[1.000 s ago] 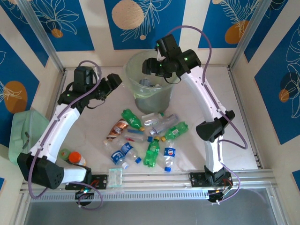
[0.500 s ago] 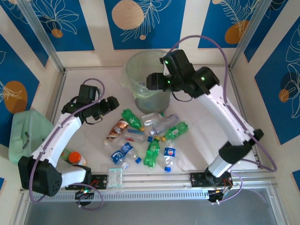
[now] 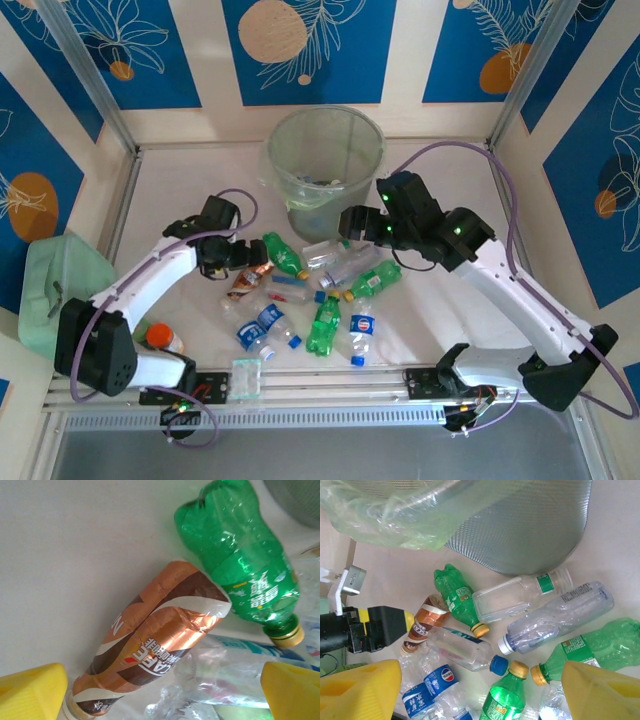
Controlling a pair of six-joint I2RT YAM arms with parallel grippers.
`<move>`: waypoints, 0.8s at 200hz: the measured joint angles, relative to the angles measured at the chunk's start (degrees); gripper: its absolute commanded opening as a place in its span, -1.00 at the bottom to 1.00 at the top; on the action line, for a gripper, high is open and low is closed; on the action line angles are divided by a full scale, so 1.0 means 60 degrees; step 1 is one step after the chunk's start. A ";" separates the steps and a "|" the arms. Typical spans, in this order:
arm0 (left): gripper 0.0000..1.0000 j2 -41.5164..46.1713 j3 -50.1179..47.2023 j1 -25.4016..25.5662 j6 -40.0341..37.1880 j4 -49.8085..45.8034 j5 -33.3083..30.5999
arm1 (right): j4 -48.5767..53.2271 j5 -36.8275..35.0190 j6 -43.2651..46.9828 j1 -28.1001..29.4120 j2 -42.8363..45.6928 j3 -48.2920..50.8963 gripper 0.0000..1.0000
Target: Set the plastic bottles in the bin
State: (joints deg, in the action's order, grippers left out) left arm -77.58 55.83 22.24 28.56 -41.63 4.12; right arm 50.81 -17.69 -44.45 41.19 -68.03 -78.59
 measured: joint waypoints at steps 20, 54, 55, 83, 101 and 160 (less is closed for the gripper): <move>1.00 -0.0361 -0.0033 0.0233 -0.0146 0.0007 -0.0200 | -0.0120 0.0015 -0.0200 0.0000 0.0142 0.0138 0.69; 1.00 -0.1144 -0.0051 0.0419 -0.0328 0.0087 -0.0521 | -0.0364 0.0040 -0.0382 0.0000 0.0178 0.0259 0.70; 1.00 -0.1180 -0.0051 0.0423 -0.0331 0.0091 -0.0543 | -0.0368 0.0044 -0.0386 0.0000 0.0178 0.0262 0.70; 1.00 -0.1821 -0.0047 0.0426 -0.0433 0.0211 -0.0976 | -0.0481 0.0157 -0.0466 0.0000 0.0178 0.0390 0.71; 0.99 -0.2160 -0.0007 0.0423 -0.0506 0.0284 -0.1264 | -0.0528 0.0248 -0.0532 0.0000 0.0178 0.0423 0.71; 0.71 -0.3169 0.0583 0.0233 -0.0510 0.0583 -0.1840 | -0.0543 0.0459 -0.0645 0.0080 -0.0044 0.0433 0.69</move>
State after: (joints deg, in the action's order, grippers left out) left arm -96.60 59.33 23.64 25.50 -38.13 -6.92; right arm 47.55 -14.94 -48.31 41.67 -68.29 -75.99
